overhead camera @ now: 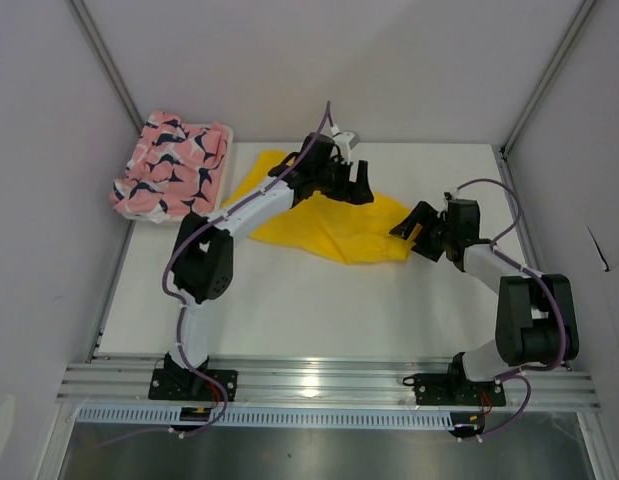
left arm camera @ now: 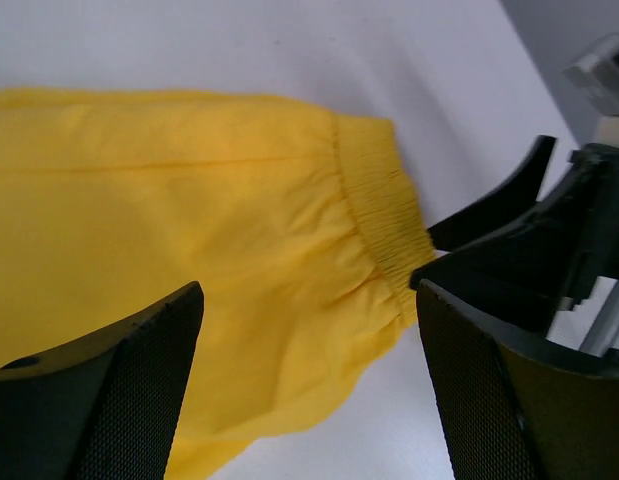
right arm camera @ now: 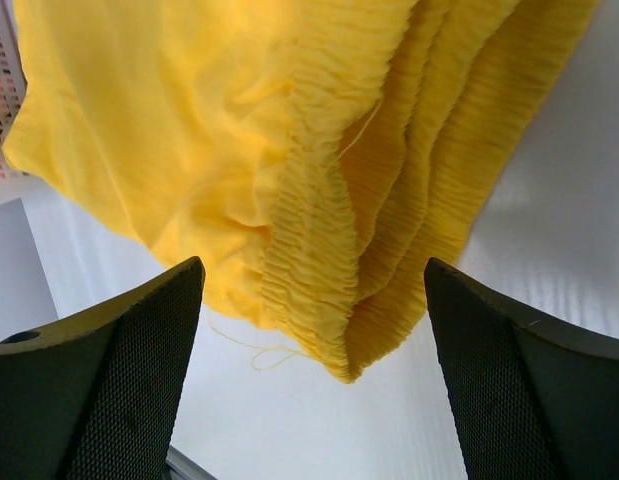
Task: Fold and stack the shorts
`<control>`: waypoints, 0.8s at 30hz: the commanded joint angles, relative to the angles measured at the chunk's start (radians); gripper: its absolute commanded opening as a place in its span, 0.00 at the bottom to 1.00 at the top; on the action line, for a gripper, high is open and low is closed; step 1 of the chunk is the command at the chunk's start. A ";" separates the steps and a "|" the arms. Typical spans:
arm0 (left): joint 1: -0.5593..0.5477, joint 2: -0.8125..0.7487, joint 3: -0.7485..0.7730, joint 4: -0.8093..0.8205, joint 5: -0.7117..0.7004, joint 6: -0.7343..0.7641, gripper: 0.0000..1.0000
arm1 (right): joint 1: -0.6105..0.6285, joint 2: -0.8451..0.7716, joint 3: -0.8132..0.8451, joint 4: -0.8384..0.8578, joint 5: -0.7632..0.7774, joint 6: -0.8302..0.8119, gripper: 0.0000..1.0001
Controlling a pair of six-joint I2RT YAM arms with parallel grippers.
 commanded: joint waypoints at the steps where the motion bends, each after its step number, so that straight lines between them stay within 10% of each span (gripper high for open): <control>1: -0.036 0.059 0.131 0.025 0.082 0.000 0.89 | -0.042 -0.036 -0.024 0.098 -0.012 -0.002 0.91; 24: -0.103 0.375 0.178 0.399 0.265 -0.374 0.84 | -0.085 0.172 -0.060 0.448 -0.160 0.091 0.92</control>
